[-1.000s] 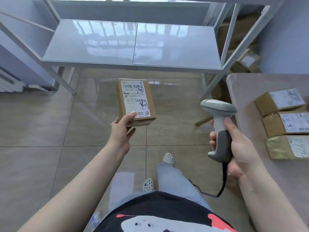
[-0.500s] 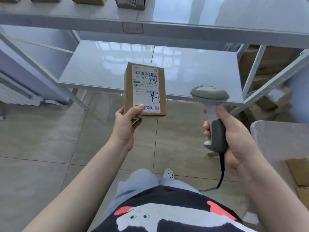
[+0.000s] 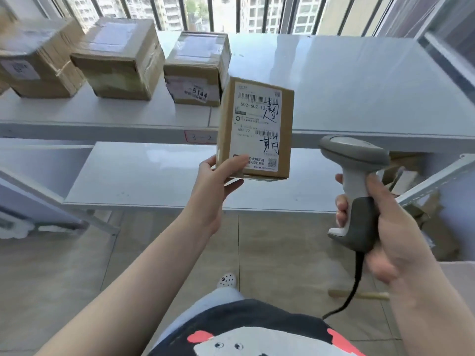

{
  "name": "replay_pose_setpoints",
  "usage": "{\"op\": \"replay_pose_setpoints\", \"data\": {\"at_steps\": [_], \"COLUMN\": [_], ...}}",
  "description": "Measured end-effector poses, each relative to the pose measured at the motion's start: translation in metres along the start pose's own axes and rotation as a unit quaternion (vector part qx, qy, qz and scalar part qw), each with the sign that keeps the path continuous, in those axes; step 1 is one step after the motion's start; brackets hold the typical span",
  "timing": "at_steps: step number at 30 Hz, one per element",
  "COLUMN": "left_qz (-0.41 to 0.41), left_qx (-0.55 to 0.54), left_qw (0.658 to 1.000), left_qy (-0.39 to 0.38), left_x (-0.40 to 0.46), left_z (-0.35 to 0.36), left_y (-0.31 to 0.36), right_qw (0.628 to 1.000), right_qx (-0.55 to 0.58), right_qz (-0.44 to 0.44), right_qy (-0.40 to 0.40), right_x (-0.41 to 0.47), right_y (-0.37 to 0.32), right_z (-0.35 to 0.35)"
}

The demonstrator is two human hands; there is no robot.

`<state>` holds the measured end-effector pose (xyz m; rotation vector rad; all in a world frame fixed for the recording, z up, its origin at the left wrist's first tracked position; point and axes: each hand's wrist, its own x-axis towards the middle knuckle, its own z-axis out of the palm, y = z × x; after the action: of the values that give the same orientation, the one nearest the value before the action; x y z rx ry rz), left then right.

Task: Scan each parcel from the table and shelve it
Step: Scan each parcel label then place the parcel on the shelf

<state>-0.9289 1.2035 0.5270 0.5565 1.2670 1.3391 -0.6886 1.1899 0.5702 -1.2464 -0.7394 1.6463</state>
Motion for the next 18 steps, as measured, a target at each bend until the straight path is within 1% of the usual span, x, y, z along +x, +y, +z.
{"op": "replay_pose_setpoints", "data": {"at_steps": [6, 8, 11, 14, 18], "left_qz": [0.01, 0.006, -0.012, -0.056, -0.093], "left_qx": [0.034, 0.05, 0.067, 0.085, 0.105], "left_qw": [0.998, 0.997, 0.998, 0.994, 0.989], "left_qy": [-0.057, -0.058, -0.018, 0.03, 0.048], "left_x": [0.085, 0.112, 0.147, 0.173, 0.216], "left_z": [0.025, 0.041, 0.065, 0.084, 0.093], "left_y": [0.055, 0.066, 0.079, 0.086, 0.076], "right_qw": [0.997, 0.996, 0.995, 0.995, 0.995], "right_qx": [0.052, 0.058, 0.06, 0.055, 0.051], "right_qz": [-0.034, -0.032, -0.031, -0.03, -0.033], "right_qy": [0.049, 0.063, 0.073, 0.079, 0.077], "right_x": [0.04, 0.048, 0.06, 0.073, 0.086], "right_y": [-0.014, -0.016, -0.019, -0.023, -0.027], "right_z": [0.035, 0.04, 0.045, 0.047, 0.048]}}
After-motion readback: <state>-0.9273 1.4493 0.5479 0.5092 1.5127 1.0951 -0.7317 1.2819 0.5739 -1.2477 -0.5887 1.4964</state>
